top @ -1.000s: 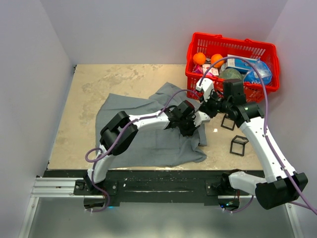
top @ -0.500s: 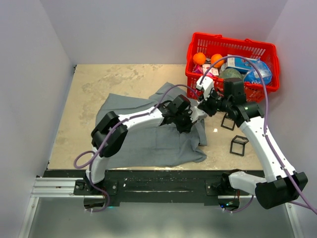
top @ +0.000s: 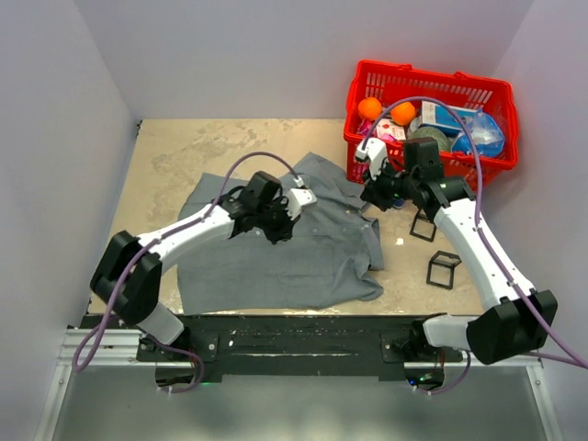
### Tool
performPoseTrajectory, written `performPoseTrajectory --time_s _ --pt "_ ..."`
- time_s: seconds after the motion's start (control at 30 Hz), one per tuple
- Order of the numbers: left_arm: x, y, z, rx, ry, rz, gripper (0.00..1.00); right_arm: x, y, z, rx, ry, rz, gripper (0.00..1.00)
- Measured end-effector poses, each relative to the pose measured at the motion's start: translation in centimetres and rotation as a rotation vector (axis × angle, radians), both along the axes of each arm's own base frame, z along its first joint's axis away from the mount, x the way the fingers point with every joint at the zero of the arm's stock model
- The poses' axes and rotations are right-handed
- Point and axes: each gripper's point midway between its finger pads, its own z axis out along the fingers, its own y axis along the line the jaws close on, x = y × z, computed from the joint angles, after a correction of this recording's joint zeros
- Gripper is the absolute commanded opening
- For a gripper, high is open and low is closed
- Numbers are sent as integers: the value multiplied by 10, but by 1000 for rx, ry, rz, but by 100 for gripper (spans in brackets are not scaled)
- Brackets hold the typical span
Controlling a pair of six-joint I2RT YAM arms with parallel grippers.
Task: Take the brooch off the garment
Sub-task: Place the brooch on the clothes.
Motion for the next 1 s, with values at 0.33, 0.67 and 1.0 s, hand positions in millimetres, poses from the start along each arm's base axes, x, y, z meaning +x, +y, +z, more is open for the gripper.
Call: performPoseTrajectory --time_s 0.33,0.67,1.0 --pt "-39 70 -57 113 106 80 0 6 19 22 60 -7 61 0" --pt "-27 88 -67 116 102 147 0 -20 44 25 117 58 174 0" --pt "-26 92 -71 120 109 159 30 -54 75 -1 95 149 307 0"
